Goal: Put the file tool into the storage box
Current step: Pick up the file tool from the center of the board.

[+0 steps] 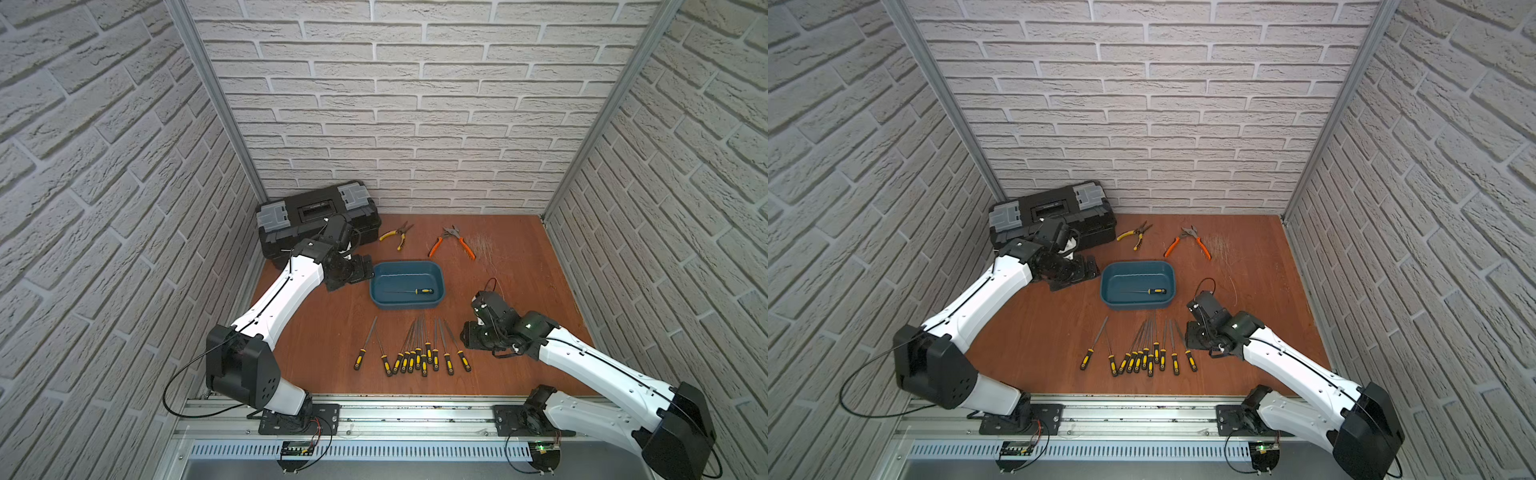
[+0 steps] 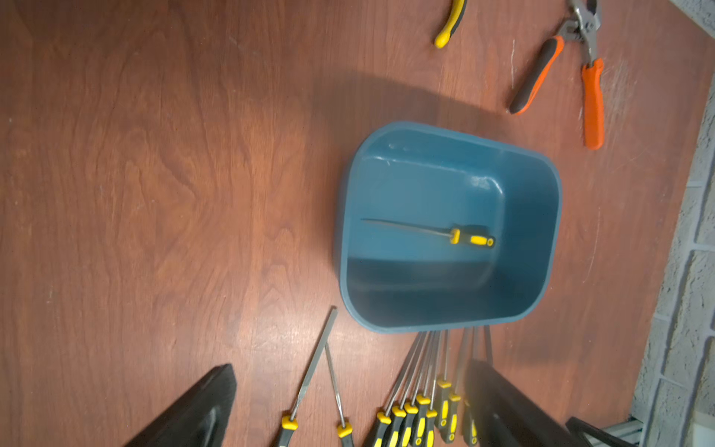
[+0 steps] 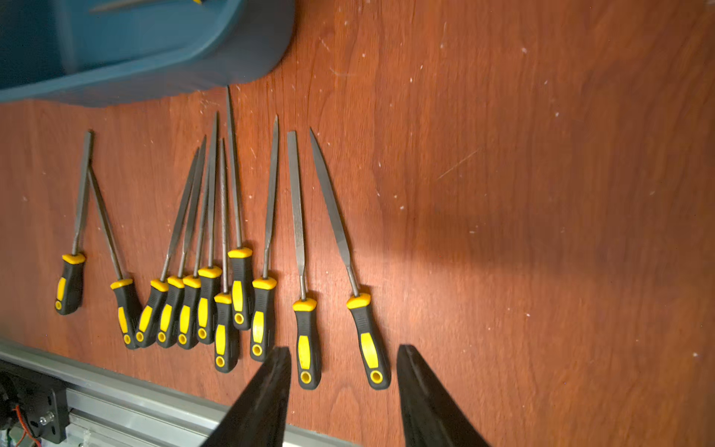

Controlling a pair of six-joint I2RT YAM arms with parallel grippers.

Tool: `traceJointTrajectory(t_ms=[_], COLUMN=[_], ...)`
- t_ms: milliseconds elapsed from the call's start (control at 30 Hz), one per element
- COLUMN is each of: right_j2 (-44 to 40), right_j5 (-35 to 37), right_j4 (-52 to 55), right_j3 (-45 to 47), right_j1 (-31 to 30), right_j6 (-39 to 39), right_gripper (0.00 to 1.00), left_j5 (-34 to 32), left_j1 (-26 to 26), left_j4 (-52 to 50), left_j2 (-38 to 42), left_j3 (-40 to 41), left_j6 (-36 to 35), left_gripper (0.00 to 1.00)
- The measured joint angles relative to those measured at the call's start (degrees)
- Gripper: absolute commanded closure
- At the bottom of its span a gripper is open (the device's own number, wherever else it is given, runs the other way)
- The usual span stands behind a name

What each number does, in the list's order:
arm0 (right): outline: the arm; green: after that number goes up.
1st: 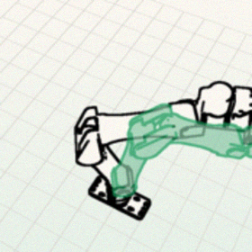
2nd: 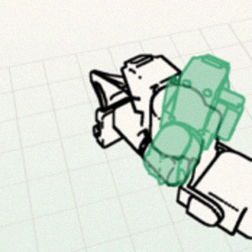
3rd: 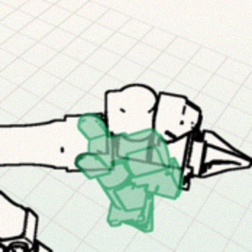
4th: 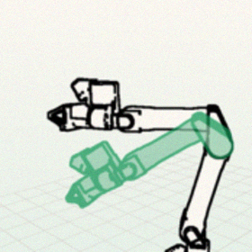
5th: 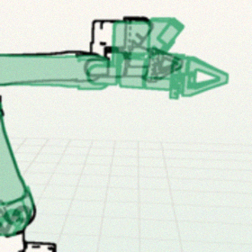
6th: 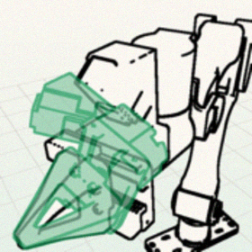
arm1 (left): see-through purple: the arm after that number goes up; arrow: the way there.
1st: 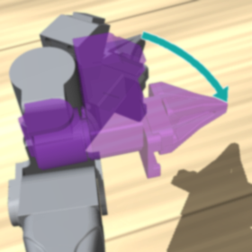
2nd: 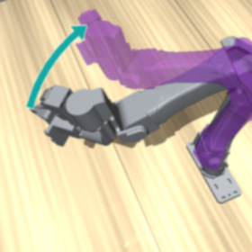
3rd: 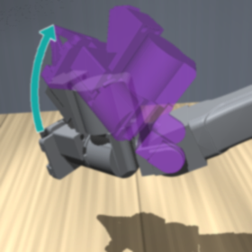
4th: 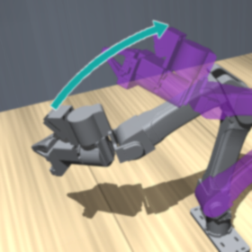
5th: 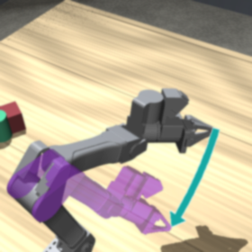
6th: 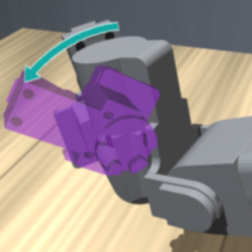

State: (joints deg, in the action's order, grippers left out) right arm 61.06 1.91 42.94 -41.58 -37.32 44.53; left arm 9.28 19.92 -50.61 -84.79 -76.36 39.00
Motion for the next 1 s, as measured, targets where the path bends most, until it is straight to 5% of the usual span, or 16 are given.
traceJointTrajectory(t_ms=[633,1000], right_j2=[2.9,13.6], right_j5=[2.8,3.0], right_j4=[-0.3,-3.8], right_j3=[4.5,4.8], right_j1=[-4.6,-5.9], right_j6=[3.7,1.4], right_gripper=[0.53,0.55], left_j5=[1.7,1.9], left_j1=[-2.6,-2.6], left_j4=[1.9,2.0], left_j2=[3.0,3.0], left_j3=[3.5,3.5], left_j6=[-2.9,-2.9], left_gripper=[0.02,0.02])
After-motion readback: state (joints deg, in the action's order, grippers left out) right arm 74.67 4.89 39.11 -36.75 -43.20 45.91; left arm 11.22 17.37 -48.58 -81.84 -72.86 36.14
